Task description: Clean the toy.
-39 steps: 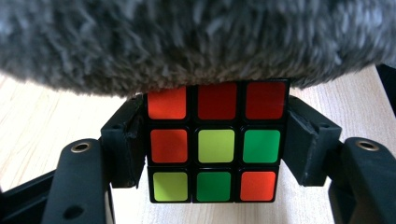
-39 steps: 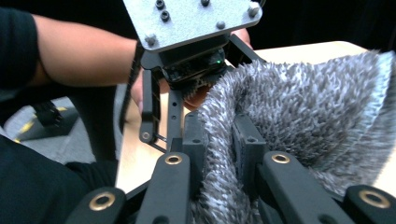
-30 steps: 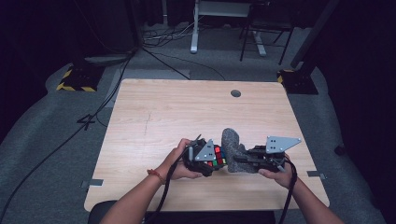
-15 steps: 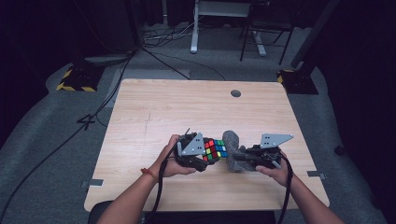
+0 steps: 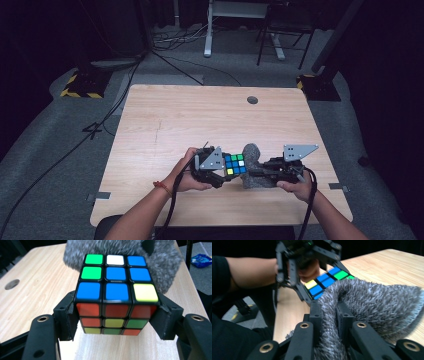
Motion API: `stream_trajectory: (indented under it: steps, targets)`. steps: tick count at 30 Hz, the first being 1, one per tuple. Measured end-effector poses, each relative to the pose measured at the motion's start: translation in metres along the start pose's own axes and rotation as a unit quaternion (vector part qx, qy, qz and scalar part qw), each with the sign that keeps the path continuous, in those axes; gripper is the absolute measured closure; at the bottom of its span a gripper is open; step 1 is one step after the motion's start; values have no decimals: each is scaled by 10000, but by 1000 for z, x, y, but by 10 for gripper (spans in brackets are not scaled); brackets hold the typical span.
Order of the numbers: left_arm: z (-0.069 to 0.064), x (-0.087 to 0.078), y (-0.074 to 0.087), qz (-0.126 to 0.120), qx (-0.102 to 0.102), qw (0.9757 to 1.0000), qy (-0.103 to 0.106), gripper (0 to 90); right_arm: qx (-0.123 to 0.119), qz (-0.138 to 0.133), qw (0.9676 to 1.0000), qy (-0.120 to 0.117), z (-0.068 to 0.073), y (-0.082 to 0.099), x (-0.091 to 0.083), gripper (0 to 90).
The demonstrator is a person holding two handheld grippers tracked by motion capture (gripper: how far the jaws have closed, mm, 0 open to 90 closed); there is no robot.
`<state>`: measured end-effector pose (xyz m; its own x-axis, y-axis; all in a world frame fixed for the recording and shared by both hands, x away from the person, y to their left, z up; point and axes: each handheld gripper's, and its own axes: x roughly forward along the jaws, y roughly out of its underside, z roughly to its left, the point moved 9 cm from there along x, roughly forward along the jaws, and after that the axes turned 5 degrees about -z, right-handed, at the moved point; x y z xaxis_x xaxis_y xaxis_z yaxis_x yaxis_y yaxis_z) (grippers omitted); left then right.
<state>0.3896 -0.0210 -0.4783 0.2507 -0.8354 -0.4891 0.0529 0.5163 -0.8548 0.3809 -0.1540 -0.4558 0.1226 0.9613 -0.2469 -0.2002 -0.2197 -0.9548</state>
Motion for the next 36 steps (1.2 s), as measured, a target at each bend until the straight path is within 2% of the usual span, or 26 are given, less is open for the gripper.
stream_trajectory:
  steps: [6, 9, 11, 14, 16, 18, 20, 21, 22, 23, 25, 27, 29, 32, 34, 36]
  targets:
    - [-6, 9, 10, 310, 119, 9991, 267, 326, -176, 236, 9995, -142, 9, 2, 10, 791]
    - [-5, 9, 9, 300, 128, 9992, 221, 330, -216, 236, 9995, -73, 9, 2, 10, 791]
    - [-4, 6, 6, 232, 145, 9995, 141, 332, -227, 169, 9996, 85, 5, 0, 8, 791]
    - [-8, 1, -1, 74, 172, 9996, 204, 334, -396, 171, 9974, 578, -3, -2, 5, 791]
    - [-11, -2, -6, 8, 226, 9995, 233, 335, -422, 245, 9962, 728, -7, 1, 4, 791]
    - [-12, -7, -12, -96, 248, 9993, 249, 335, -336, 293, 9964, 716, -9, 4, 4, 791]
    - [-9, -13, -18, -270, 187, 9993, 202, 336, -363, 427, 9958, 724, -9, 8, 6, 792]
    - [-8, -15, -19, -308, 154, 9992, 212, 336, -345, 459, 9962, 661, -8, 9, 7, 792]
    - [-5, -17, -19, -319, 145, 9993, 133, 336, -323, 464, 9966, 598, -7, 10, 8, 792]
    - [-2, -19, -19, -317, 130, 9994, 29, 335, -303, 519, 9969, 507, -5, 12, 9, 793]
    - [3, -21, -15, -278, 56, 9996, -5, 336, -357, 671, 9965, 356, 0, 16, 13, 792]
    - [8, -20, -9, -155, 30, 9998, -79, 336, -391, 683, 9967, 217, 4, 17, 15, 792]
    - [9, -17, -4, -34, -17, 10000, -75, 336, -443, 575, 9973, 83, 10, 12, 15, 792]
    - [1, -10, 1, 117, 56, 9998, 149, 336, -561, 350, 9978, 30, 17, 2, 12, 792]
    - [-2, -7, 1, 160, 93, 9996, 214, 337, -620, 303, 9975, 142, 17, -2, 10, 791]
    - [-8, -7, -1, 125, 92, 9991, 393, 337, -605, 201, 9976, 273, 14, -4, 8, 792]
